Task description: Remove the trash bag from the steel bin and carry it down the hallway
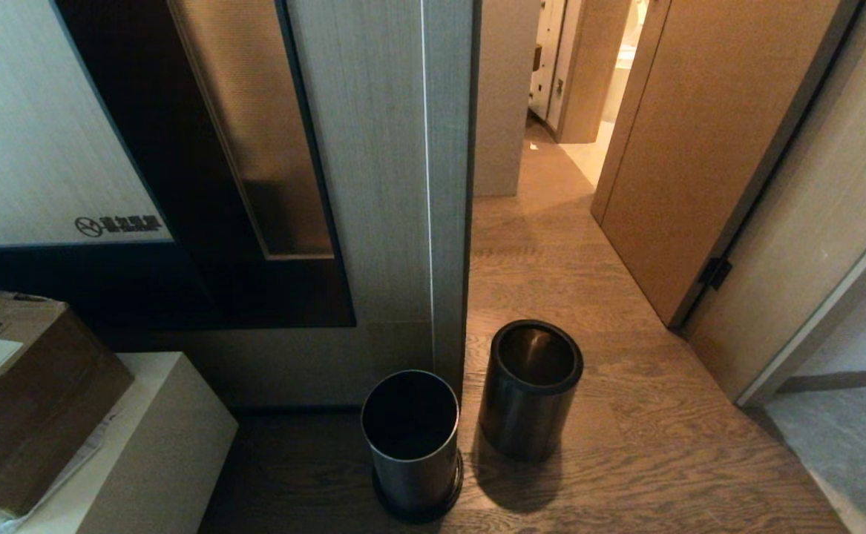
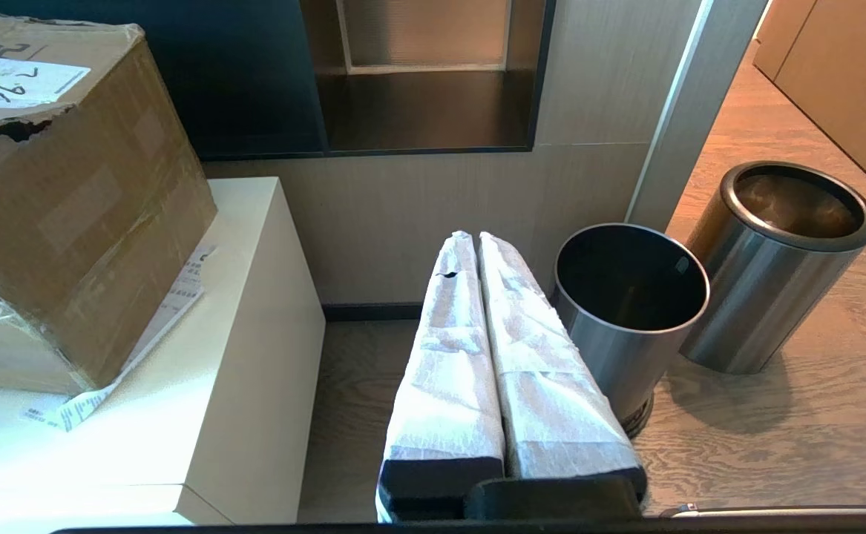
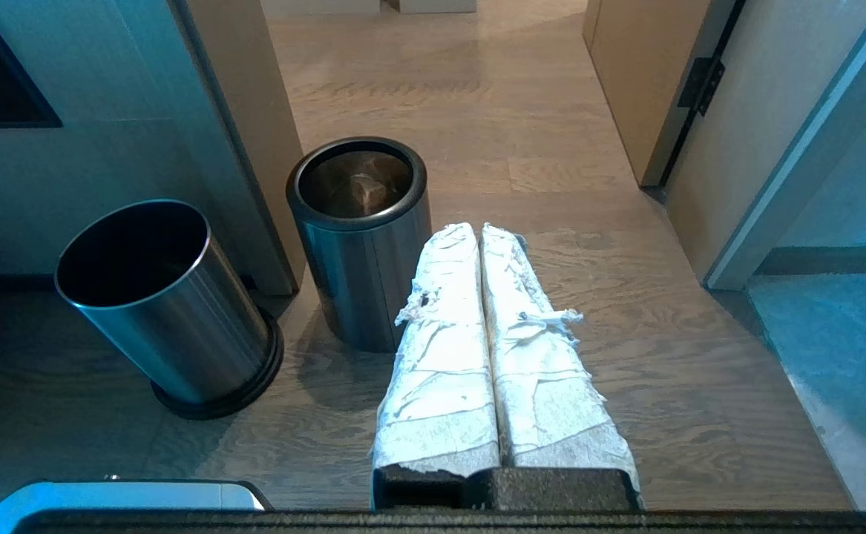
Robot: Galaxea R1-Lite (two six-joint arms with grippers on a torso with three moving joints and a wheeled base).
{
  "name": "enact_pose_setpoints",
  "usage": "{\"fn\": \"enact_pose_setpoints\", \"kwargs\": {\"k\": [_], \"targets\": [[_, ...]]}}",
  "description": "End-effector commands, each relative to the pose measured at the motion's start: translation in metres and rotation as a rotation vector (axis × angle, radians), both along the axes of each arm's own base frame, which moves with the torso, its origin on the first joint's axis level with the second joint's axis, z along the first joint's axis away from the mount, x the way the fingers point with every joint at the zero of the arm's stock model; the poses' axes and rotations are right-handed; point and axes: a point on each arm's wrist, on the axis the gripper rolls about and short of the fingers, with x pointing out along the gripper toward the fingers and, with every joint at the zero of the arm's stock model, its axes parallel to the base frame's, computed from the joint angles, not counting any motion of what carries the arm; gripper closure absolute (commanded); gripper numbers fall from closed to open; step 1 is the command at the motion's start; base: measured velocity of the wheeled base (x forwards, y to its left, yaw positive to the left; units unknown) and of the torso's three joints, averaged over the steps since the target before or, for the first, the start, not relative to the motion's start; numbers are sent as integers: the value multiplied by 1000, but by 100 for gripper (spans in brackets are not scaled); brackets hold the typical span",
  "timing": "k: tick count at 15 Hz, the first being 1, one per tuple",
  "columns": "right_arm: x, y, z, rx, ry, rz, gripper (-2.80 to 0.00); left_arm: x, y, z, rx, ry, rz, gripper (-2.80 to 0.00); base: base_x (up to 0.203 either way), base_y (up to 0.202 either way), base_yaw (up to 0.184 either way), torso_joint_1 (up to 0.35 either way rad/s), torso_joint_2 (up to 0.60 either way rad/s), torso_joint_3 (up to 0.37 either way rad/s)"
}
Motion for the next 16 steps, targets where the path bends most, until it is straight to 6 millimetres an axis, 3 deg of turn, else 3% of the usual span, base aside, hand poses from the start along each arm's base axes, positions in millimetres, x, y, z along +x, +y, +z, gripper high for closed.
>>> {"fn": "enact_pose_setpoints", "kwargs": {"k": [1, 16], "targets": [[0, 0, 0, 0, 1, 0, 0, 1, 0, -3, -1, 12, 1, 0, 0, 0, 0, 0, 0, 0], [0, 0, 0, 0, 1, 0, 0, 1, 0, -3, -1, 12, 1, 0, 0, 0, 0, 0, 0, 0]]}}
